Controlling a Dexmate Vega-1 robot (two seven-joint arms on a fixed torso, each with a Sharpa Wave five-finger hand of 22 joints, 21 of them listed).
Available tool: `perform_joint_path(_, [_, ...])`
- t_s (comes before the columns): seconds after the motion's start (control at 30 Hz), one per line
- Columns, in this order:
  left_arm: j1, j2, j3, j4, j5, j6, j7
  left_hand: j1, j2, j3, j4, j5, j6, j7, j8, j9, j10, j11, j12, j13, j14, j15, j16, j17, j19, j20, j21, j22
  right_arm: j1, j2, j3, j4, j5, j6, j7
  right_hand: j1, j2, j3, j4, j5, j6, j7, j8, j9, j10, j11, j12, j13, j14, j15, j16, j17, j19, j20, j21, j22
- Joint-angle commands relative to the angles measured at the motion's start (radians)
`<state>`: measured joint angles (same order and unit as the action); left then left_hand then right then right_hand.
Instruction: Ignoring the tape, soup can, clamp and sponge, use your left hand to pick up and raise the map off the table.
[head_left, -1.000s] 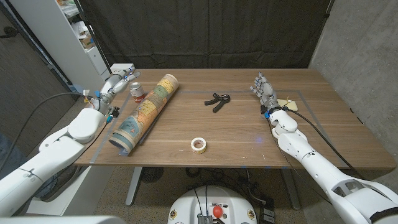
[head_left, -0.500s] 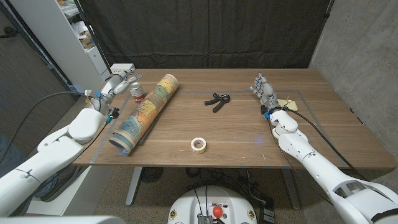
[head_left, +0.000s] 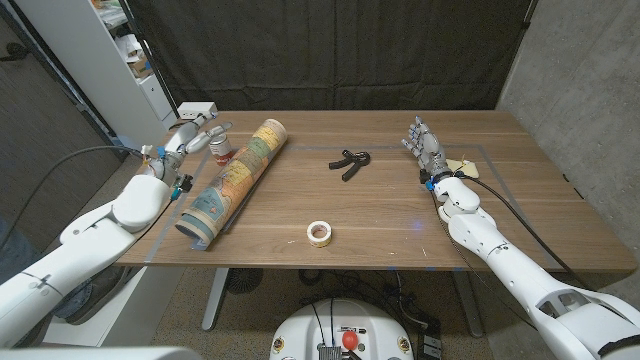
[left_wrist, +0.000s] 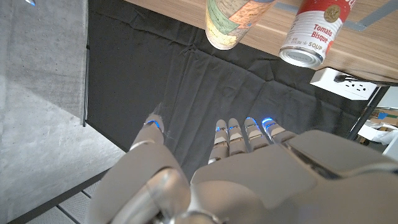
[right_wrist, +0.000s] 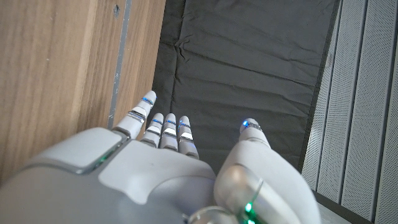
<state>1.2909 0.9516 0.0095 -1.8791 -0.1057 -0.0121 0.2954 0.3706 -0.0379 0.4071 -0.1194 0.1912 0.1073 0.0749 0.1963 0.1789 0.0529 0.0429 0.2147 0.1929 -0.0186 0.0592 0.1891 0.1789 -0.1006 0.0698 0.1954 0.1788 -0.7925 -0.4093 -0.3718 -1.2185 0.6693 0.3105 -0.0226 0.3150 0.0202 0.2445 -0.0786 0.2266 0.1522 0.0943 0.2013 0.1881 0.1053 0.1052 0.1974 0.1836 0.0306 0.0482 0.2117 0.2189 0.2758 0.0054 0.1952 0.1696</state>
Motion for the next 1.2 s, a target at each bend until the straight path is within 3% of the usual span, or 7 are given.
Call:
perform_joint_path(0.03, [0.017,0.009,-0.006,-0.037,0.058,0.061,0.023,0.013,0.002,0.005,-0.007,-0.001,-0.005,-0.005,-0.006,0.004,-0.014,0.002,-0.005,0.004,-0.008,0.0,-0.003,0.003,-0.014,0.001,-0.001,0.006,-0.002,-0.001,0.001,0.001,0.003,0.003,0.004,-0.001,0.01,-0.003,-0.001,-0.004,0.012,-0.001,-0.001,0.003,0.009,-0.001,0.001,0.006,0.005,0.0,0.004,0.002,-0.003,-0.003,-0.001,0.003])
perform_joint_path(0.33, [0.013,0.018,0.005,-0.051,0.1,0.105,0.03,0.018,0.002,0.005,-0.011,0.0,-0.015,-0.005,-0.009,0.004,-0.019,0.013,-0.006,0.004,-0.015,0.009,-0.004,0.003,-0.018,0.005,0.0,0.006,-0.014,-0.006,0.006,-0.01,0.004,0.003,-0.005,-0.001,0.011,-0.004,-0.001,-0.004,0.013,-0.001,-0.001,0.003,0.011,-0.001,0.001,0.006,0.006,-0.001,0.004,0.002,-0.003,-0.003,-0.001,0.003])
perform_joint_path(0.4, [0.011,0.021,0.009,-0.054,0.11,0.117,0.032,0.021,0.001,0.004,-0.013,0.0,-0.019,-0.007,-0.009,0.005,-0.022,0.029,-0.007,0.004,-0.016,0.017,-0.003,0.003,-0.017,-0.019,0.001,0.006,-0.013,-0.006,0.005,-0.009,0.004,0.002,-0.004,-0.001,0.011,-0.004,-0.002,-0.004,0.013,-0.002,-0.001,0.003,0.01,-0.001,0.001,0.006,0.005,0.0,0.004,0.002,-0.003,-0.003,-0.001,0.003])
perform_joint_path(0.47, [0.011,0.022,0.011,-0.057,0.116,0.127,0.033,0.022,0.001,0.004,-0.014,0.0,-0.022,-0.007,-0.01,0.005,-0.024,0.03,-0.007,0.005,-0.016,0.02,-0.003,0.003,-0.018,-0.021,0.001,0.006,-0.013,-0.006,0.005,-0.007,0.005,0.002,-0.002,-0.001,0.011,-0.004,-0.001,-0.004,0.013,-0.003,-0.001,0.003,0.01,-0.002,0.001,0.006,0.006,0.001,0.004,0.002,-0.003,-0.003,-0.001,0.003])
perform_joint_path(1.2, [0.012,0.048,0.024,-0.079,0.177,0.224,0.045,0.021,-0.013,-0.006,-0.017,0.001,-0.036,0.006,-0.012,0.005,-0.04,0.036,-0.011,0.005,-0.03,0.031,-0.005,0.004,-0.025,-0.008,0.0,0.005,-0.004,-0.004,0.001,0.002,0.002,-0.007,-0.004,-0.002,0.012,-0.005,-0.003,-0.004,0.013,-0.003,-0.002,0.003,0.01,-0.002,0.0,0.006,0.008,0.001,0.004,0.002,-0.002,-0.002,-0.001,0.003])
